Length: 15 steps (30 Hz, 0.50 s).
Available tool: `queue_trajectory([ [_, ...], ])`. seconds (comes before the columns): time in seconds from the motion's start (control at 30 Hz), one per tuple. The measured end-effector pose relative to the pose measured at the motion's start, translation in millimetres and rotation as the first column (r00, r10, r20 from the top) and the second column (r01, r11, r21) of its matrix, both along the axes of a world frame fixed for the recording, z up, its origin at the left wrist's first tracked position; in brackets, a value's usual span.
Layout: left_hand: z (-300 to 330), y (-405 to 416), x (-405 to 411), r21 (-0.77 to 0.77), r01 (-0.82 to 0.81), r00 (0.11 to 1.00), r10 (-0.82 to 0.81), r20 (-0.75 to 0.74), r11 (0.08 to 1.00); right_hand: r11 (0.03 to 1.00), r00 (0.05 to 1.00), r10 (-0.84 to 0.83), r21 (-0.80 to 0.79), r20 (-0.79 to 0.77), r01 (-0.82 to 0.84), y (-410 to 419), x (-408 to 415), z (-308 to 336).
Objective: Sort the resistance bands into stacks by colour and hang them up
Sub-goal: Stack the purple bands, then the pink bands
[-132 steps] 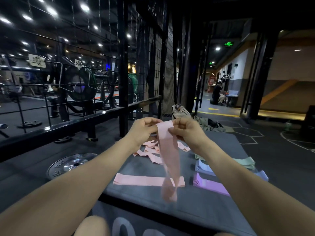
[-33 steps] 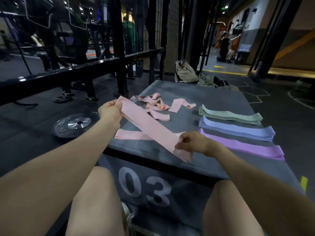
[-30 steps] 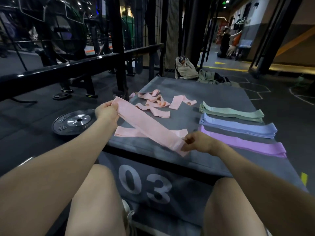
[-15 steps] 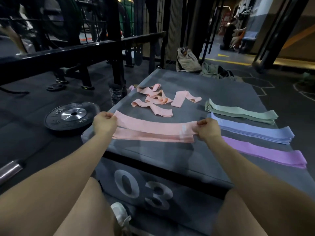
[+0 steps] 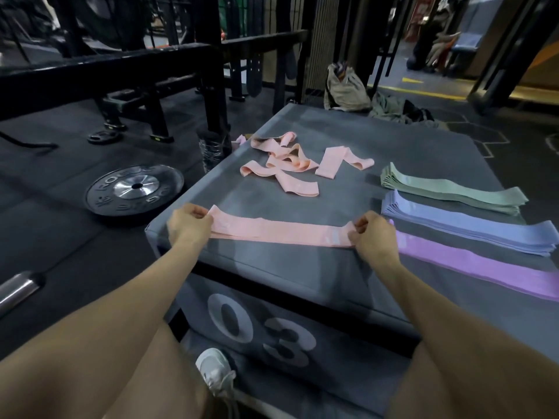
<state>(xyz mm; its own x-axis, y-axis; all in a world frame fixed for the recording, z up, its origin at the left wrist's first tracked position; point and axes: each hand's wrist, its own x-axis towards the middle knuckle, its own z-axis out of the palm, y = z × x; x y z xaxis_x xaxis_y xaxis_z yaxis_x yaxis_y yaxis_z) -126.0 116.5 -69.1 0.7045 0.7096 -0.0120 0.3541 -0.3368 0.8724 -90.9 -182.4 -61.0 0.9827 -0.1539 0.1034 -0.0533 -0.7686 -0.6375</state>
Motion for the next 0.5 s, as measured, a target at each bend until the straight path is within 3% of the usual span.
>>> queue_trajectory([
  [0.17,-3.7,-0.4,1.2,0.052,0.018,1.000,-0.018,-0.001,0.998,0.989,0.998,0.043,-0.145,0.040,-0.037,3.0,-1.7,-2.1],
  [0.33,-6.4,1.3,-0.8,0.043,0.039,0.999,-0.040,0.022,0.998,0.903,0.971,0.160,-0.424,0.180,-0.070,21.2,-5.1,6.3],
  [0.5,-6.6,10.0,-1.6,0.008,0.102,0.995,-0.102,-0.003,0.995,0.821,0.843,0.528,-0.318,0.105,-0.474,83.0,-8.4,9.6],
])
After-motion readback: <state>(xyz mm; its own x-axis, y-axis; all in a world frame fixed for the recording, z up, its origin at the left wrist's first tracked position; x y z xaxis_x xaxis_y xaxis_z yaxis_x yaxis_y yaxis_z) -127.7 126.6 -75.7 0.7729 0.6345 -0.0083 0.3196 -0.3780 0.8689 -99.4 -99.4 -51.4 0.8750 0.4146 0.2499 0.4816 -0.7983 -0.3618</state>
